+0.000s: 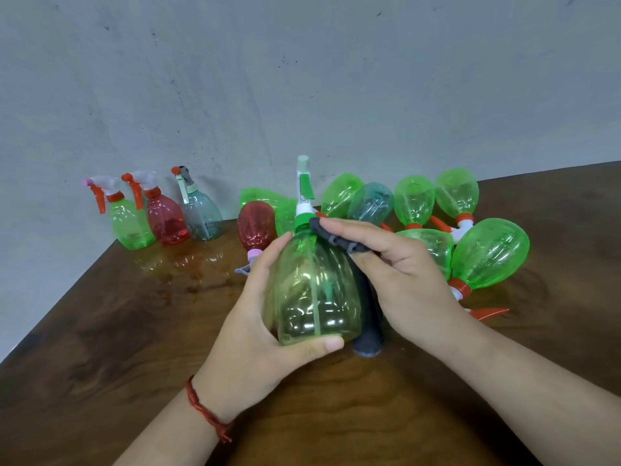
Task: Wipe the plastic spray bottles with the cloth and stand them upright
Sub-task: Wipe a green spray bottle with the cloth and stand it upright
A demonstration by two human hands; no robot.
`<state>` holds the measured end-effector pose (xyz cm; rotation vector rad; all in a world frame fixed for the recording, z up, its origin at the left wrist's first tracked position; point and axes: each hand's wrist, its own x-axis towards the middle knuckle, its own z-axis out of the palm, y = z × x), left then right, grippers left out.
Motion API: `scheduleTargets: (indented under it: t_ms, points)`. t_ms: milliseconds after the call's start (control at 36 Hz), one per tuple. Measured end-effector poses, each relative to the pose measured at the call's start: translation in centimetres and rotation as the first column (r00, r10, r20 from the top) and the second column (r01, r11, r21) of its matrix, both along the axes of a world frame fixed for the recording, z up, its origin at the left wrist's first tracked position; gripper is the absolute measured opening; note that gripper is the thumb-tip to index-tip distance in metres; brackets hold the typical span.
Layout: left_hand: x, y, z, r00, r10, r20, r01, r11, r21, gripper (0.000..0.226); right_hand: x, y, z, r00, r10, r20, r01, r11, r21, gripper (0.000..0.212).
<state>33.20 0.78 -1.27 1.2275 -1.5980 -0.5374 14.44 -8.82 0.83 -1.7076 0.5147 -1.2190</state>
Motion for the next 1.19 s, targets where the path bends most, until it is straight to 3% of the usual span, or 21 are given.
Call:
scheduleTargets:
  t_ms: [194,278,556,694,833,972,1083,1194]
  points:
    - [-0.1,0.2,0.7,0.980,0.057,0.191,-0.046,0.997,-0.062,0.130,0.2,-0.1,-0.8,0.992,-0.085,-0.092,0.058,0.961,-0.271,0.048]
    - [0.1,0.1,0.4,0.970,0.066,0.235,-0.046,0.995,-0.087,0.124,0.1,-0.1,-1.3,0.983,-0.115,-0.139,0.053,0.921,-0.385,0.049]
    - [0.9,-0.5,0.0,0.976,0.216,-0.025,-0.217,0.972,-0.086,0.108,-0.2,0.3,-1.6,0.963,-0.085,-0.258,-0.095,0.784,-0.614,0.050]
    - [1.1,-0.4,0.2,0.975,0.209,-0.073,-0.216,0.971,-0.105,0.109,-0.3,0.3,-1.5,0.963,-0.074,-0.260,-0.122,0.739,-0.662,0.057]
    - [1.0,-0.2,0.2,0.992,0.128,0.002,-0.127,0.988,-0.090,0.112,-0.2,0.4,-1.0,0.966,-0.094,-0.239,-0.070,0.799,-0.597,0.054]
    - [0.2,0.2,0.2,0.994,0.026,0.104,-0.019,0.997,-0.071,0.118,-0.2,0.0,-0.5,0.984,-0.082,-0.158,0.009,0.909,-0.417,0.050]
    - [0.2,0.2,0.0,0.999,-0.043,0.031,0.045,0.998,-0.044,0.121,-0.2,0.0,0.0,0.998,0.010,-0.061,-0.021,0.983,-0.181,0.051]
    - [0.3,0.0,0.1,0.997,-0.066,0.043,0.066,0.998,0.002,0.122,-0.3,-0.1,-0.1,1.000,0.001,-0.022,-0.003,0.992,-0.128,0.052]
